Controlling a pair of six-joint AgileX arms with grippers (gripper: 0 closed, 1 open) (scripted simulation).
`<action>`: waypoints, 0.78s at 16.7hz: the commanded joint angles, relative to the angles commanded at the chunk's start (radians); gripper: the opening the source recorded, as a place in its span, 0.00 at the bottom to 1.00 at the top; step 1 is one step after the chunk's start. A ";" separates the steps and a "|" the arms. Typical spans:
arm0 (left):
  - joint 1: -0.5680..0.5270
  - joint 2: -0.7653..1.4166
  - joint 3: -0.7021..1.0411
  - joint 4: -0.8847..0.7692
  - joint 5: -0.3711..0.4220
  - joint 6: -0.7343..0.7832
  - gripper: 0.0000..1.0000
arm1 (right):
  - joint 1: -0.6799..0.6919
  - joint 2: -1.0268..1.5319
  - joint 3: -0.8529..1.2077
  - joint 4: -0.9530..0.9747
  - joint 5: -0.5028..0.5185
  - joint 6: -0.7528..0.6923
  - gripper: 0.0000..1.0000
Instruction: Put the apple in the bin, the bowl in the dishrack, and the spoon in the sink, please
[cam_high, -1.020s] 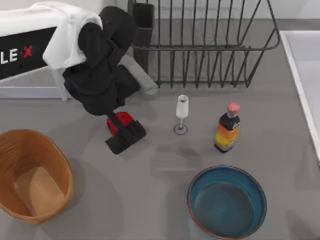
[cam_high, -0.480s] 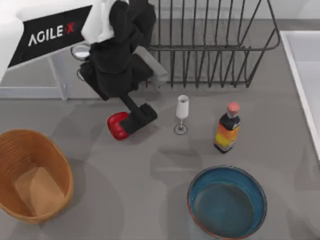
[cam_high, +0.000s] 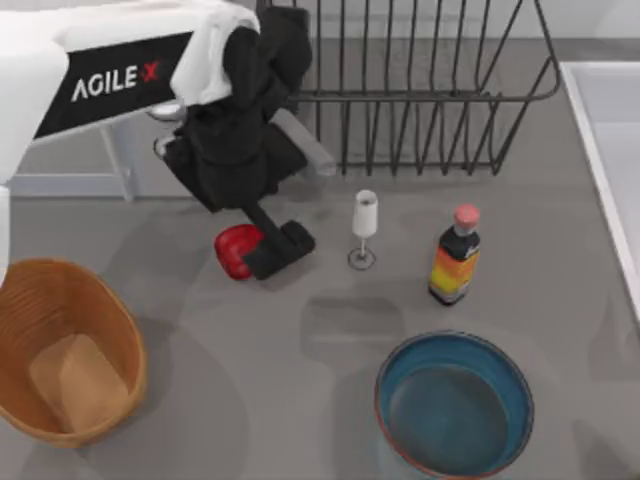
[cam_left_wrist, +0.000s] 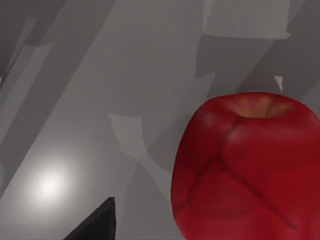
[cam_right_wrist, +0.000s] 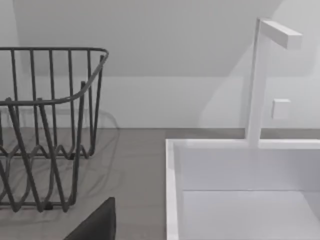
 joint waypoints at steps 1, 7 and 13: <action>0.002 0.015 -0.020 0.041 0.000 0.002 1.00 | 0.000 0.000 0.000 0.000 0.000 0.000 1.00; 0.009 0.066 -0.084 0.154 0.001 0.010 1.00 | 0.000 0.000 0.000 0.000 0.000 0.000 1.00; 0.009 0.066 -0.084 0.154 0.001 0.010 0.70 | 0.000 0.000 0.000 0.000 0.000 0.000 1.00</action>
